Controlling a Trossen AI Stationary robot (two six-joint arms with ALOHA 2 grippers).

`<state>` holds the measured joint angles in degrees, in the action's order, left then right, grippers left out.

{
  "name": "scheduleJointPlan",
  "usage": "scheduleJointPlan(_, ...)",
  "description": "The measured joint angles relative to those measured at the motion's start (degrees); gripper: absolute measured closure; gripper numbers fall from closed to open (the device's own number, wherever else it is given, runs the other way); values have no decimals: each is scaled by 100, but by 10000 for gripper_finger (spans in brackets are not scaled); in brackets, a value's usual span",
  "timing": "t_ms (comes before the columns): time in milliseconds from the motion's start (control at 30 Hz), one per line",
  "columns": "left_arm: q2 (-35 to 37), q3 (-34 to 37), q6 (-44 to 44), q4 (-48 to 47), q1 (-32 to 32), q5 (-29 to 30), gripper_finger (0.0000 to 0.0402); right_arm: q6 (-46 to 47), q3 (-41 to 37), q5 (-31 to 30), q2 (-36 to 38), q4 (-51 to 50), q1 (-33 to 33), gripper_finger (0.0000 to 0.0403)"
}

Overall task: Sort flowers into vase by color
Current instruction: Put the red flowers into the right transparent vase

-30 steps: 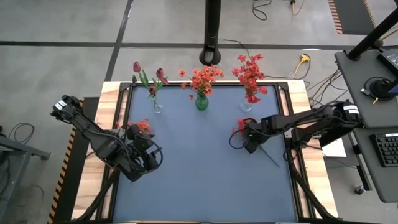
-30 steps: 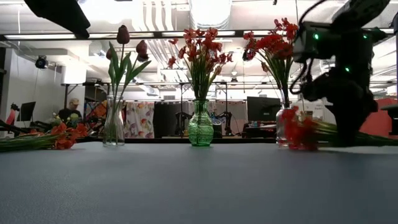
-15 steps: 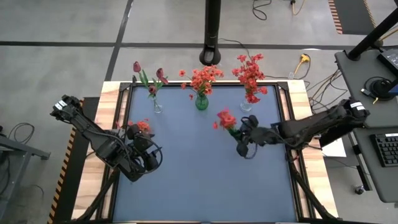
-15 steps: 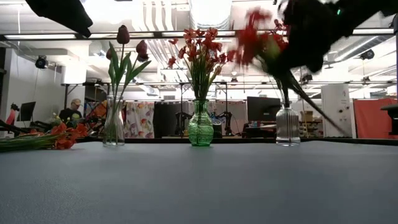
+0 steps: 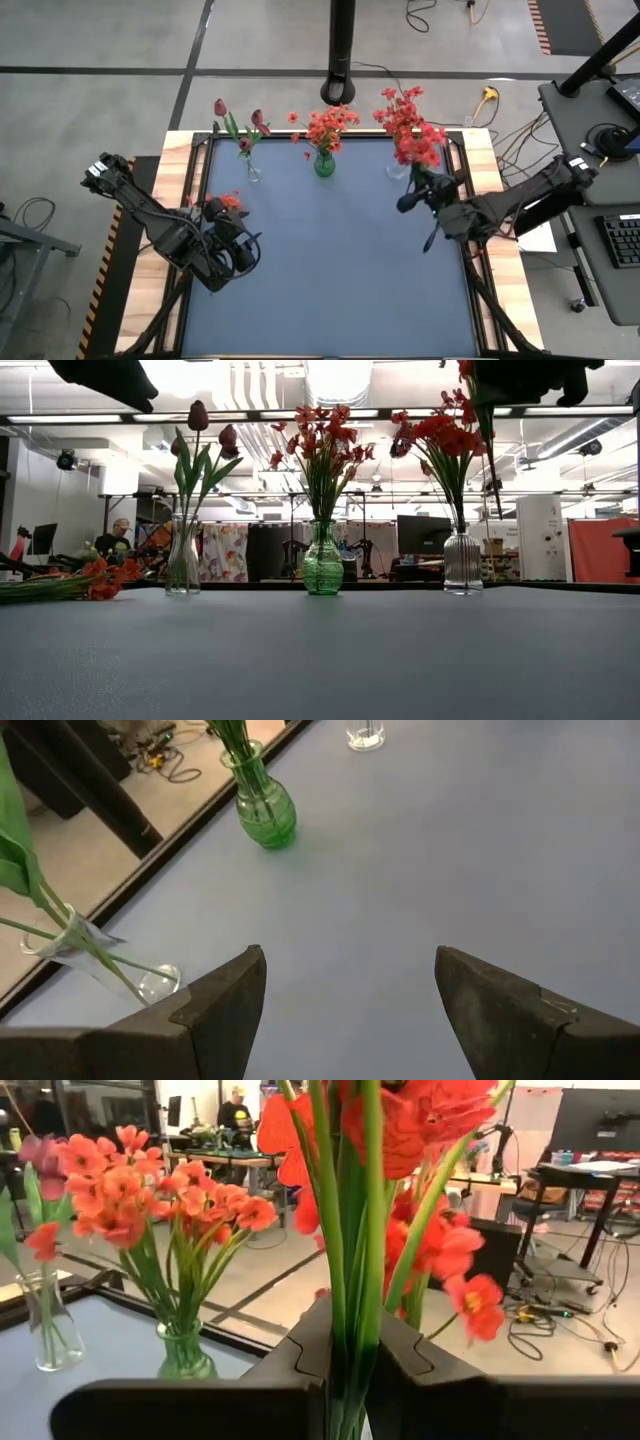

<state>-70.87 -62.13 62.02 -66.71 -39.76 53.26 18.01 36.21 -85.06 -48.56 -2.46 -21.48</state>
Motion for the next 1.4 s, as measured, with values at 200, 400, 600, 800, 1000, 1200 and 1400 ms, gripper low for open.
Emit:
scheduleJointPlan(200,11,0,-27,-28,1,193,130,-367,130,877,442,56,437,374)
scheduleJointPlan(400,20,0,-89,-25,-1,327,130,-844,317,2157,383,575,1057,374)
scheduleJointPlan(600,26,0,-149,-24,-1,338,130,-2029,315,2511,149,1783,1553,374)
scheduleJointPlan(800,26,1,-151,-25,-1,342,130,-2872,315,2576,-24,2366,1945,374)
scheduleJointPlan(1000,26,0,-155,-25,1,459,130,-3071,315,2721,-171,2390,2315,374)
scheduleJointPlan(1200,26,0,-155,-29,0,471,130,-3090,315,3054,-284,2413,2697,374)
scheduleJointPlan(1400,26,0,-155,-41,0,471,130,-3238,315,3170,-386,2420,2978,374)
